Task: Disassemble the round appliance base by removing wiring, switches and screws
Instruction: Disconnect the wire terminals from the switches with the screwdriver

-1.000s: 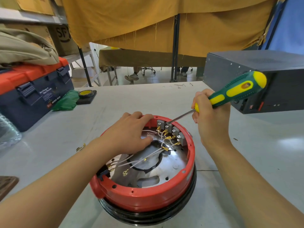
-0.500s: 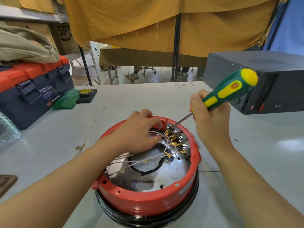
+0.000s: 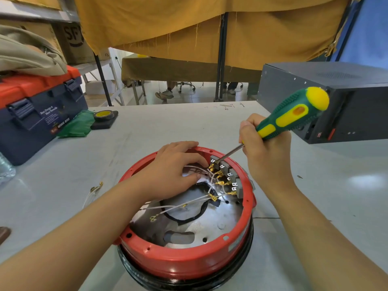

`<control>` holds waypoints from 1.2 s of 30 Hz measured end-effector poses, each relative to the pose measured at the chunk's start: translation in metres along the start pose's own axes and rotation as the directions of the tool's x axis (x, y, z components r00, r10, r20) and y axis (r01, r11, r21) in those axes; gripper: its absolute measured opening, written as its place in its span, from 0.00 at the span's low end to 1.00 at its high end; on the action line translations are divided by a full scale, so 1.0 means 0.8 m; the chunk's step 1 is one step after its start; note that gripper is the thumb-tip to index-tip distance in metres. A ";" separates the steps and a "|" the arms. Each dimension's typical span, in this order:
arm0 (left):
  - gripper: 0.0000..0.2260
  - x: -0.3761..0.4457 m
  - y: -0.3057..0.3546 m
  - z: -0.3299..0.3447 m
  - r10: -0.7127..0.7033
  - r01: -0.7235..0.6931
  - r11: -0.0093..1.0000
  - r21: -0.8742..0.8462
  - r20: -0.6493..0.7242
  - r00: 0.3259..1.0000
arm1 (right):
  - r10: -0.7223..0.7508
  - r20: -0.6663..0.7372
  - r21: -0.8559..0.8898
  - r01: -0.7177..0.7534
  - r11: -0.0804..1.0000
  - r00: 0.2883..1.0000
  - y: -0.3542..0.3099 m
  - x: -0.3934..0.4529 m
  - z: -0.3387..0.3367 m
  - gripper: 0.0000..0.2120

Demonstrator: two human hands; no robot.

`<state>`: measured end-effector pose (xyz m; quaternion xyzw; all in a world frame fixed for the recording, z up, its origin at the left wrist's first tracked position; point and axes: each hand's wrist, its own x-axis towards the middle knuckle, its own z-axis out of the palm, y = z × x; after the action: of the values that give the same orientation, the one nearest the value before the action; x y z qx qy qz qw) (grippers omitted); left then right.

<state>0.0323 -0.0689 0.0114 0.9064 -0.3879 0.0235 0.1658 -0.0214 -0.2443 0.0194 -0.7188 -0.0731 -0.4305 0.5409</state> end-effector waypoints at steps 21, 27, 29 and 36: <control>0.10 0.002 0.005 0.000 -0.032 0.032 0.999 0.001 0.001 0.999 | 0.262 -0.052 0.217 -0.245 0.945 0.964 0.009 0.010 -0.003 0.17; 0.06 0.012 0.014 0.000 -0.133 0.133 0.989 -0.061 -0.001 0.991 | 0.240 -0.043 0.215 -0.226 0.950 0.970 0.009 0.009 -0.003 0.18; 0.05 0.017 0.014 -0.002 -0.162 0.162 0.986 -0.045 0.016 0.987 | 0.226 -0.040 0.200 -0.214 0.956 0.973 0.009 0.009 -0.002 0.18; 0.07 0.032 0.019 0.010 -0.255 0.254 0.966 -0.056 -0.011 0.967 | 0.240 -0.030 0.208 -0.229 0.951 0.970 0.010 0.010 -0.003 0.18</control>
<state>0.0390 -0.0989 0.0126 0.9436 -0.2675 -0.0001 0.1953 -0.0135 -0.2527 0.0198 -0.6514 -0.0160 -0.3731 0.6605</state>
